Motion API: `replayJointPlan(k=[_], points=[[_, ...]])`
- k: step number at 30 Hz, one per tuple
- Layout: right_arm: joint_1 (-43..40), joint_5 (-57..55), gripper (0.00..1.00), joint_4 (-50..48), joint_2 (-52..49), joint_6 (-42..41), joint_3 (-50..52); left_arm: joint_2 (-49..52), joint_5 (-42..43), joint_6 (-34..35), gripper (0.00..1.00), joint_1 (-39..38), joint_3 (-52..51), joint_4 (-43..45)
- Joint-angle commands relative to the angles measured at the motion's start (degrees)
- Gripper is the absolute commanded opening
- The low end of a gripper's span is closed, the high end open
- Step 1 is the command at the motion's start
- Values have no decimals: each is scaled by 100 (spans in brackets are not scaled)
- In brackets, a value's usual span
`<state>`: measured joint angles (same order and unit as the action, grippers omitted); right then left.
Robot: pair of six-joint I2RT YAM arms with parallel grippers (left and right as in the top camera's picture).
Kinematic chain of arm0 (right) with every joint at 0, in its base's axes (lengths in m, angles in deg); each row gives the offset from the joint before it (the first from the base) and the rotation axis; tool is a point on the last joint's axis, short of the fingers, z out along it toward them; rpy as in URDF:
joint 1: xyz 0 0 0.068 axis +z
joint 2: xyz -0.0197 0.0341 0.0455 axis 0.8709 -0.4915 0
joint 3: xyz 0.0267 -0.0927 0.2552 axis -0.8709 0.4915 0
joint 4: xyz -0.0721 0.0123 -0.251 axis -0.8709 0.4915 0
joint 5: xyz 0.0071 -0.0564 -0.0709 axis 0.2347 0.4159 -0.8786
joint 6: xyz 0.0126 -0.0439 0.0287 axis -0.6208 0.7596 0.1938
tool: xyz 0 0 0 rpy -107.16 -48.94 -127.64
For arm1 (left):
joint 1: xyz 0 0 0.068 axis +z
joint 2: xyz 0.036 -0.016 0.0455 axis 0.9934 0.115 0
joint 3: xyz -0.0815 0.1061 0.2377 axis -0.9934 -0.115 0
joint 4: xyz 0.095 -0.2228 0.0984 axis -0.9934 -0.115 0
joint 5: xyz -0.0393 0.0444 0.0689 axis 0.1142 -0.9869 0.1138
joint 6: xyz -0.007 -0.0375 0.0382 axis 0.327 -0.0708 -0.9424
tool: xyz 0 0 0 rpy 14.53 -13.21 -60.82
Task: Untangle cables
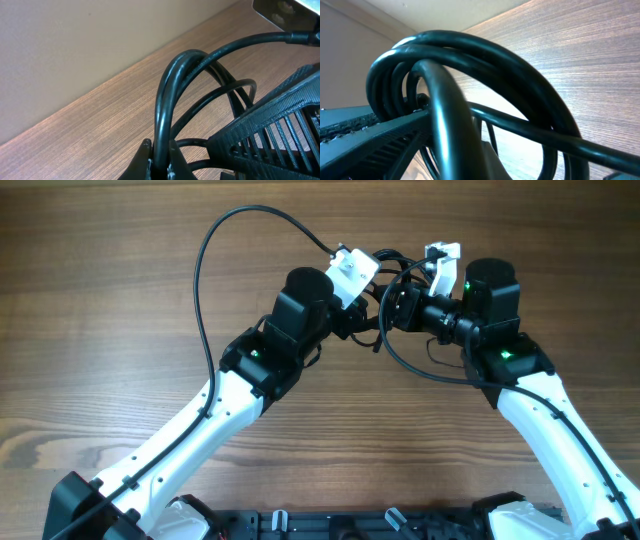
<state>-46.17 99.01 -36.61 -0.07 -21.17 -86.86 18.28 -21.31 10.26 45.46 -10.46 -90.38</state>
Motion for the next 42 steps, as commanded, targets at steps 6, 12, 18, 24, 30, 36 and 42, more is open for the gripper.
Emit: replayJointPlan(k=[6, 12, 18, 24, 30, 36, 42], points=[[59, 291, 4, -83, -116, -352, -13, -111, 269, 39, 4, -37, 81, 20], [52, 1303, 4, -264, -116, -608, -13, -114, -306, 44, 4, 74, 81, -114], [-33, 1827, 4, -612, -116, -1016, -13, -114, -304, 566, 4, 372, 81, -170], [-369, 2118, 4, -678, -116, -1327, -13, -114, -304, 664, 4, 538, 81, -192], [-511, 2929, 4, -1493, -116, -2356, -13, -114, -302, 748, 4, 544, 81, -190], [-511, 3510, 4, -2175, -116, -3213, -13, -114, -306, 745, 4, 562, 81, -164], [-710, 3462, 4, -2092, -116, -3128, -13, -155, -302, 743, 4, 634, 81, -114]])
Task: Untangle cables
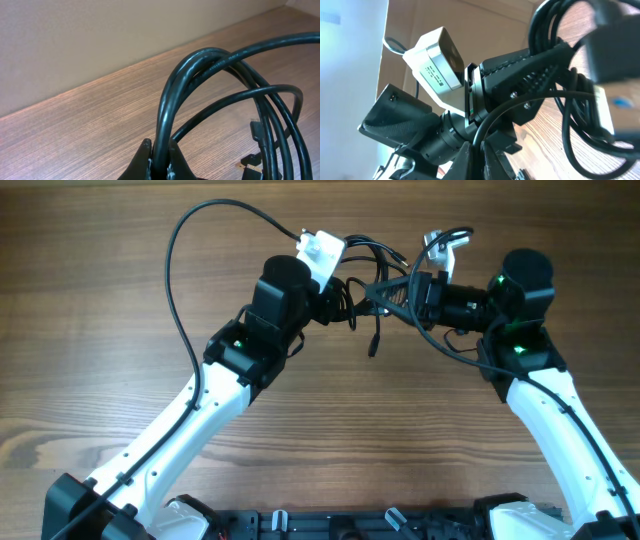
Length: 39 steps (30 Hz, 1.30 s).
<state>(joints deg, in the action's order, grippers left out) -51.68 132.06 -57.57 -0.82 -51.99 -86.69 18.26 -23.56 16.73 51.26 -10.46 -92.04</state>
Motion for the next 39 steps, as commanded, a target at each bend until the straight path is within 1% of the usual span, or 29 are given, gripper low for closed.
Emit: replayJointPlan(k=[1, 2, 3, 4, 5, 6, 7, 9, 15, 18, 19, 22, 25, 28, 31, 35, 39], points=[[-229, 83, 4, 31, -42, -39, -31, -168, -76, 98, 4, 55, 81, 61], [-304, -31, 5, 85, -44, 2, -31, -197, -74, 98, 4, 55, 81, 68], [-354, -87, 14, 133, -42, 76, -31, -216, -74, 98, 4, 55, 81, 81], [-393, -107, 33, 146, -44, 116, -31, -229, -68, 98, 4, 55, 81, 85], [-428, -105, 45, 164, -44, 188, -31, -243, -48, 98, 4, 55, 81, 85], [-450, -109, 61, 197, -44, 273, -31, -258, 11, 101, 4, 55, 81, 83], [-470, -107, 83, 254, -42, 402, -31, -271, 107, 101, 4, 55, 81, 85], [-474, -133, 99, 345, -44, 549, -31, -278, 214, 103, 4, 55, 81, 85], [-474, -94, 100, 623, -42, 894, -31, -278, 201, 133, 4, 55, 83, 87], [-474, -120, 100, 870, -42, 1143, -31, -278, -313, 273, 4, 63, 83, 85], [-479, -299, 99, 1060, -42, 1228, -31, -295, -450, 278, 4, 83, 83, 85], [-479, -916, 100, 1589, -42, 1440, -31, -385, -702, 791, 4, 223, 83, 79], [-479, -1578, 100, 2111, -42, 1646, -31, -490, -702, 1517, 4, 431, 81, 31], [-479, -1707, 100, 2214, -42, 1888, -31, -498, -702, 2068, 4, 610, 81, -57], [-398, -1694, 99, 2264, -42, 2367, -31, -498, -697, 2675, 4, 686, 81, -92], [-212, -2035, 99, 2277, -42, 2444, -31, -498, -673, 3060, 4, 614, 81, -94], [83, -2662, 100, 2409, -42, 2485, -31, -496, -702, 3364, 4, 459, 81, -7]])
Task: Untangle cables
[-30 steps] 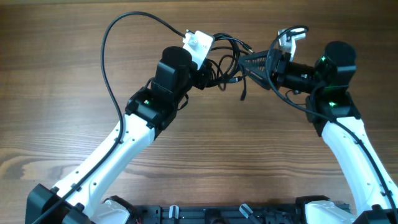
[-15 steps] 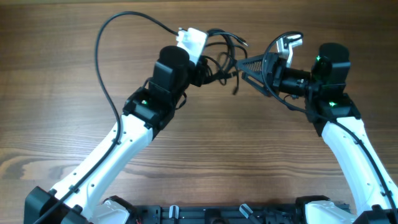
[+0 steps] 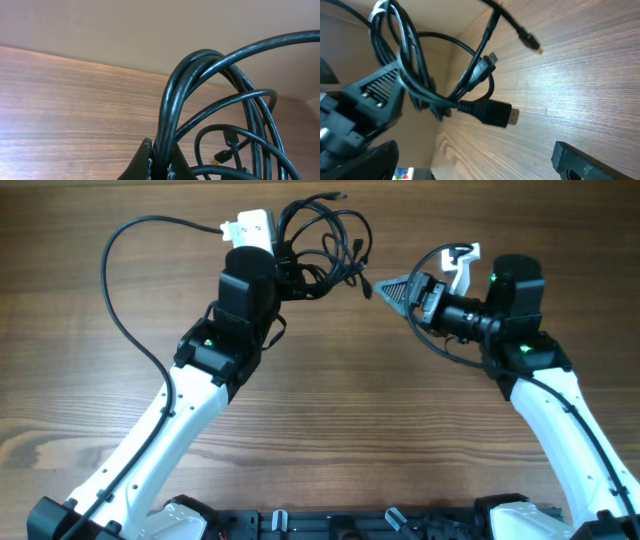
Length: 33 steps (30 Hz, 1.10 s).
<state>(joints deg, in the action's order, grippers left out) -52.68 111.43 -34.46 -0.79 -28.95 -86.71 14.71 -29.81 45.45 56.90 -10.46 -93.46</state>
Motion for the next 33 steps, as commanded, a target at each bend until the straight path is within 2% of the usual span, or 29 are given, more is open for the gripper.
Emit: replayJointPlan(k=[1, 4, 7, 13, 22, 25, 29, 33], points=[[258, -802, 99, 186, -44, 177, -28, -142, -81, 695, 4, -103, 83, 140], [492, -1331, 99, 380, -44, 133, -28, -142, -317, 1351, 4, -92, 83, 136], [728, -1888, 99, 374, -44, -216, -28, -142, -354, 2413, 4, -92, 83, 133], [846, -2210, 99, -35, -44, -339, -28, -138, -308, 3764, 4, -212, 81, 26], [844, -2793, 99, -820, -44, -444, -28, -138, -308, 3869, 4, -673, 81, -11], [846, -3213, 99, -791, -46, -557, -28, -138, -308, 3886, 4, -811, 81, -2], [844, -3534, 99, -798, -46, -570, -28, -138, -251, 4284, 4, -866, 81, 4], [844, -3834, 99, -752, -46, -570, -28, -138, -68, 4277, 4, -866, 81, -20]])
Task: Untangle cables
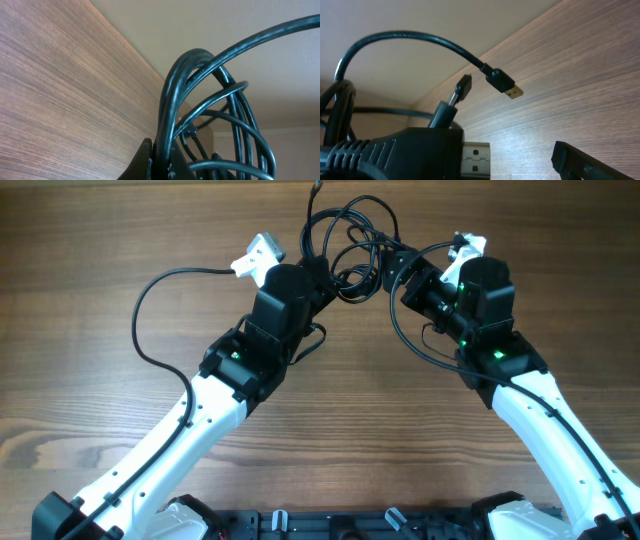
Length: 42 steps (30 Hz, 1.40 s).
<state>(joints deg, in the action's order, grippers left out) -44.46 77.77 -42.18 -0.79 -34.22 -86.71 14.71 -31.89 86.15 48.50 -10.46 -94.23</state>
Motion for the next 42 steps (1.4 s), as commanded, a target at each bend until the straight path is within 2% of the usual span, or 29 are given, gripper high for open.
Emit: replayJointPlan(k=[1, 11, 20, 24, 29, 33, 39, 42], points=[[22, -614, 99, 55, -46, -46, -28, -138, 138, 205, 4, -26, 81, 50], [-11, -2293, 100, 835, -46, -46, -28, -138, -138, 181, 4, 2, 81, -68], [-201, -2715, 99, 1473, -46, -48, -28, -149, -422, 184, 4, 94, 81, -70], [-225, -2201, 100, 1353, -44, 103, -28, -170, -400, 186, 4, 94, 81, -70], [-225, -763, 100, 675, -44, 1128, -28, -170, 39, 177, 4, 94, 81, -92], [-225, 4, 100, 271, -44, 1318, -28, -170, 33, -227, 4, 94, 83, -111], [-225, 160, 100, 201, -46, 1569, -28, -168, 708, -232, 4, 87, 83, -92], [-223, 348, 100, 70, -46, 1606, -28, -168, 737, -256, 4, 87, 81, -131]])
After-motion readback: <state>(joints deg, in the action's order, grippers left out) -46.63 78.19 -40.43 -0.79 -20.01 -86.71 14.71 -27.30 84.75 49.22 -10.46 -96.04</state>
